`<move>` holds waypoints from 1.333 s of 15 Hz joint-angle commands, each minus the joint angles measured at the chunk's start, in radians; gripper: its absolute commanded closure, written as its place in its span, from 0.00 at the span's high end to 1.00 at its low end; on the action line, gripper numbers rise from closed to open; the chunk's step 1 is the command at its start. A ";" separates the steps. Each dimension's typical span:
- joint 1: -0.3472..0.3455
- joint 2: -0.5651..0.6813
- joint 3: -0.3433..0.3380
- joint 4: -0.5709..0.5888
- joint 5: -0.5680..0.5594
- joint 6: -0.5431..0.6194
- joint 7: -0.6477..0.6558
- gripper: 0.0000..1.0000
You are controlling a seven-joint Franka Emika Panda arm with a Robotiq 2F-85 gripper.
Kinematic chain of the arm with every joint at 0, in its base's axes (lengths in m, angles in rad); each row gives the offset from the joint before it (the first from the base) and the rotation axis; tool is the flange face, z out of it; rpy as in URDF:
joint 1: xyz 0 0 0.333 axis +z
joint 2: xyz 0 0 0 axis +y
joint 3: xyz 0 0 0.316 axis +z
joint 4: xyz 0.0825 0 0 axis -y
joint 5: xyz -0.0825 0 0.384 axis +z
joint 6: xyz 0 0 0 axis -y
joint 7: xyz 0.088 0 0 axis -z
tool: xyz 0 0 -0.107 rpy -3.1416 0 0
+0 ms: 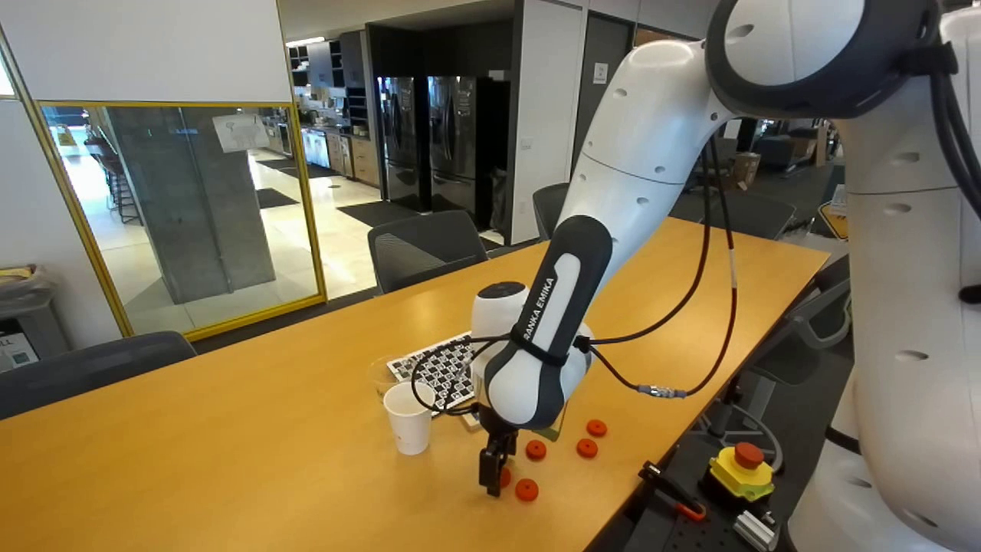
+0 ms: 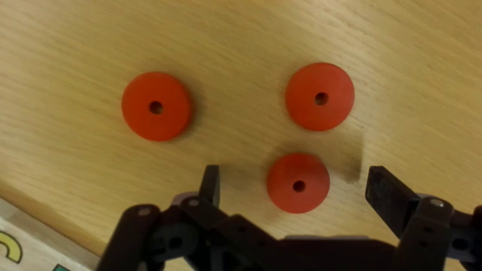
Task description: Put the round yellow blocks in the white cup then put the round orange blocks in the clear cup respectively one at a time
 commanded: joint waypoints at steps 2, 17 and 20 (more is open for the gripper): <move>-0.031 0.019 0.021 0.001 -0.028 0.033 -0.033 1.00; -0.018 0.004 0.006 -0.012 -0.044 0.076 -0.003 0.43; 0.002 -0.016 -0.011 -0.005 -0.047 0.049 0.034 0.21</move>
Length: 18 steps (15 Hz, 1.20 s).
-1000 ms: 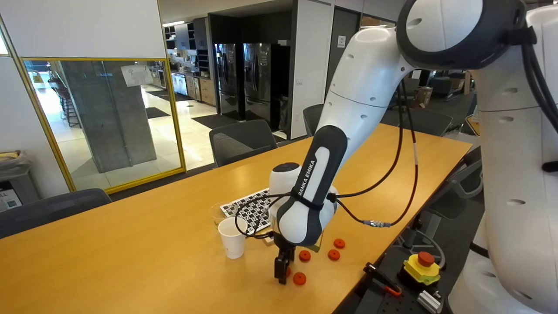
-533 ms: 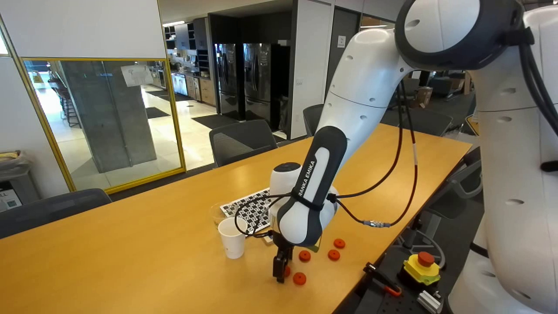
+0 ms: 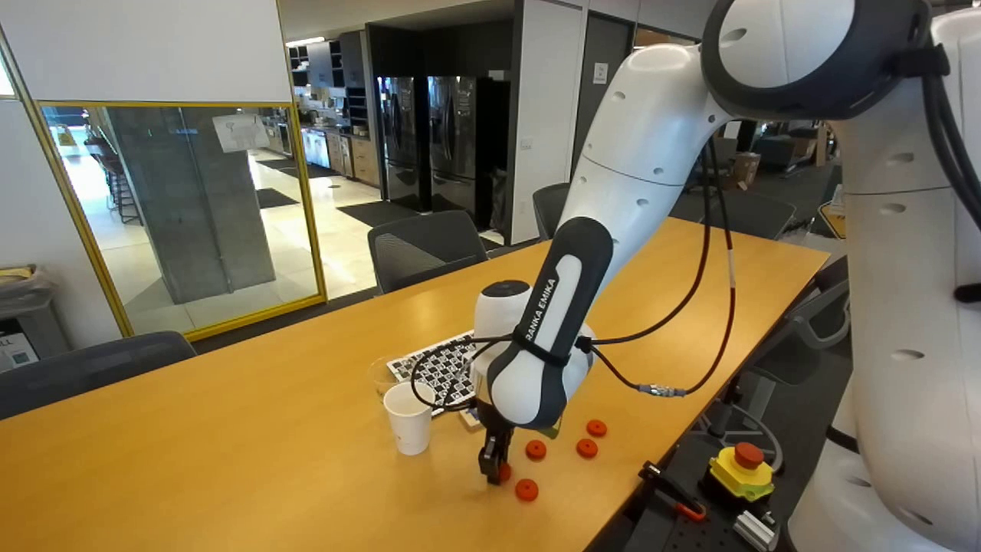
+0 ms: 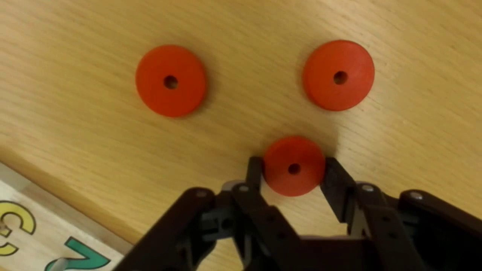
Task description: Put the round yellow blocks in the white cup then put the round orange blocks in the clear cup respectively one at a time
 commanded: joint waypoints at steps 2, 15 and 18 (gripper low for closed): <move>0.036 -0.048 -0.024 0.007 -0.020 -0.039 0.106 0.20; 0.134 -0.240 -0.069 0.197 -0.112 -0.209 0.702 0.21; 0.140 -0.177 -0.069 0.285 -0.132 -0.187 0.827 0.21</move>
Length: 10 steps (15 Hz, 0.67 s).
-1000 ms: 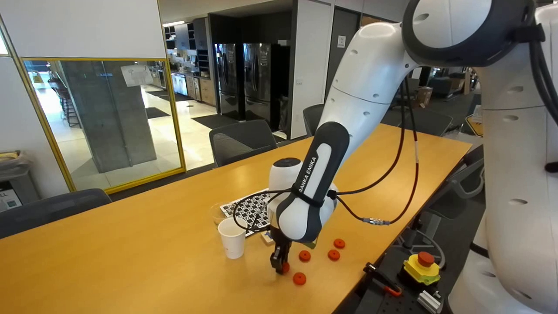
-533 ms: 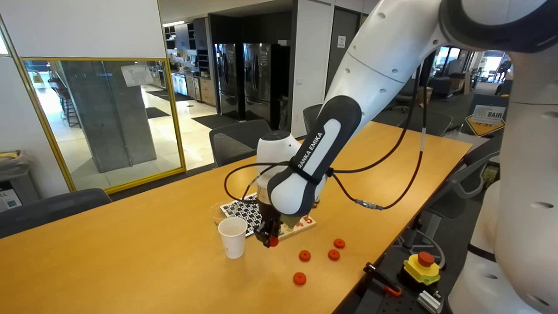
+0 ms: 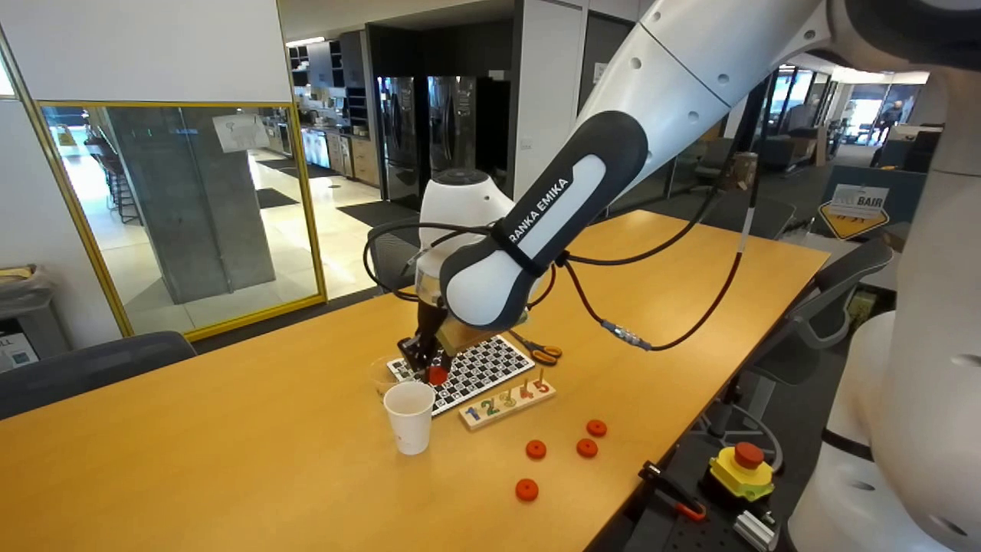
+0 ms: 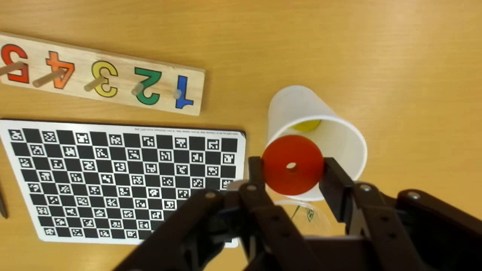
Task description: Put the round yellow blocks in the white cup then put the round orange blocks in the clear cup respectively one at a time
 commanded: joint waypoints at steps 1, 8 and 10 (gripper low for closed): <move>-0.001 0.086 0.007 0.120 -0.002 0.026 0.135 0.21; 0.009 0.294 -0.019 0.366 0.066 -0.003 0.188 0.21; 0.013 0.341 -0.026 0.418 0.100 -0.012 0.181 0.21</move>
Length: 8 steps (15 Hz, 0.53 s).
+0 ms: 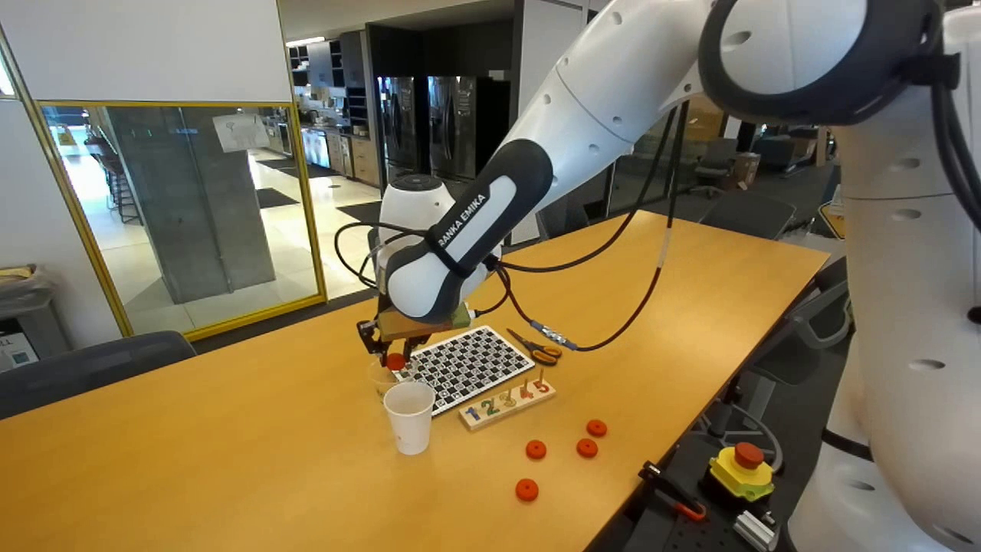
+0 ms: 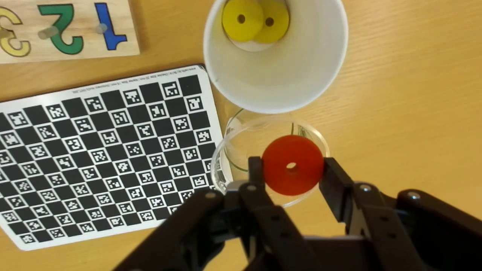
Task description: Put the round yellow blocks in the white cup then put the round orange blocks in the clear cup respectively one at a time
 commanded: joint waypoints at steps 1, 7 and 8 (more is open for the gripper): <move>0.015 0.104 -0.018 0.134 0.061 -0.022 0.003 0.21; 0.011 0.150 -0.015 0.203 0.133 -0.089 -0.021 0.21; 0.012 0.151 -0.015 0.208 0.140 -0.103 -0.019 0.21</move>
